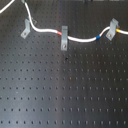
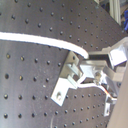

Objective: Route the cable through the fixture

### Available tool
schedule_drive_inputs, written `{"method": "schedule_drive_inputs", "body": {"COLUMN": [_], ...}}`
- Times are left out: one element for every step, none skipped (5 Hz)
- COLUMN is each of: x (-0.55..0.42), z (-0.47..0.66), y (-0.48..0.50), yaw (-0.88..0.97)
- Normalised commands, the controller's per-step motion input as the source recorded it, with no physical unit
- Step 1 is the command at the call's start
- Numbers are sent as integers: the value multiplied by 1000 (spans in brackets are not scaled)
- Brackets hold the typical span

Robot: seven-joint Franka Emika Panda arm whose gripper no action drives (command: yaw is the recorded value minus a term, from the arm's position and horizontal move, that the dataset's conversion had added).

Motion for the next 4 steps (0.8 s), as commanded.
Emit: {"method": "schedule_drive_inputs", "body": {"x": [-324,-183,-185,-66], "z": [406,665,639,324], "y": [95,174,174,66], "yaw": [9,-20,-14,-20]}}
